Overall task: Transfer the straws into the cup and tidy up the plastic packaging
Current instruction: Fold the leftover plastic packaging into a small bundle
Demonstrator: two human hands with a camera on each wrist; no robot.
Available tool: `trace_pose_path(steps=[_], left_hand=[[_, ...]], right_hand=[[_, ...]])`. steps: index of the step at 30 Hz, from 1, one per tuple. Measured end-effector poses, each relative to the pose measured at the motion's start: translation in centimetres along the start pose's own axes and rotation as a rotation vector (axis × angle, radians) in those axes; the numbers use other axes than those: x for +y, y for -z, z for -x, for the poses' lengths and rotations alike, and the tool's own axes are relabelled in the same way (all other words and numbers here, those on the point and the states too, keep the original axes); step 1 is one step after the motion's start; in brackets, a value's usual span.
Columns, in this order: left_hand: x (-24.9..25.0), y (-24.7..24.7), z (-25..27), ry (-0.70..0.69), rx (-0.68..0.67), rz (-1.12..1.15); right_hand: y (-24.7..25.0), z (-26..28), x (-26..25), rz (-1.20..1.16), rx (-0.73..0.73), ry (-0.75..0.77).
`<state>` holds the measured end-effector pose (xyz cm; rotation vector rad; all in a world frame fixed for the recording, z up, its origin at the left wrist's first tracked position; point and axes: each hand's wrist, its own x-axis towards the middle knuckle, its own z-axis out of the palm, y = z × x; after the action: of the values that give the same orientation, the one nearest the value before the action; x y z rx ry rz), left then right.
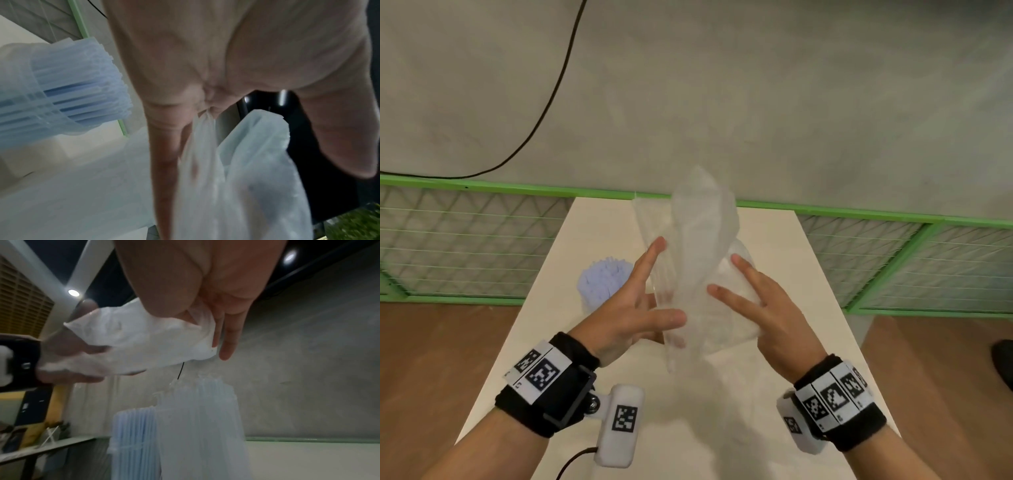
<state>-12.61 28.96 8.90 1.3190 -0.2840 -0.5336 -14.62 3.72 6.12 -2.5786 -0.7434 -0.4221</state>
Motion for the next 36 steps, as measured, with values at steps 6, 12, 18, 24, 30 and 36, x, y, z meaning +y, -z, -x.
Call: trace_pose_path(steps=[6, 12, 18, 24, 30, 36], left_hand=[[0.0, -0.4, -0.4, -0.082, 0.092, -0.241], [0.7, 0.6, 0.4, -0.049, 0.017, -0.416], [1.3, 0.3, 0.7, -0.031, -0.075, -0.501], [1.2, 1.0, 1.4, -0.014, -0.075, -0.569], [0.9, 1.1, 1.5, -0.071, 0.001, -0.444], [1.0, 0.5, 0.9, -0.087, 0.05, -0.201]], right_hand=[[2.6, 0.4, -0.9, -0.102, -0.261, 0.093], [8.5, -4.4, 1.8, -0.454, 0.052, -0.224], [10.0, -9.6, 4.6, -0.775, -0.293, -0.41], [10.1, -11.7, 5.1, -0.7, 0.015, -0.528], [7.7, -8.3, 5.1, -1.264, -0.014, -0.698], [3.3, -5.0, 1.8, -1.291, -0.203, -0.682]])
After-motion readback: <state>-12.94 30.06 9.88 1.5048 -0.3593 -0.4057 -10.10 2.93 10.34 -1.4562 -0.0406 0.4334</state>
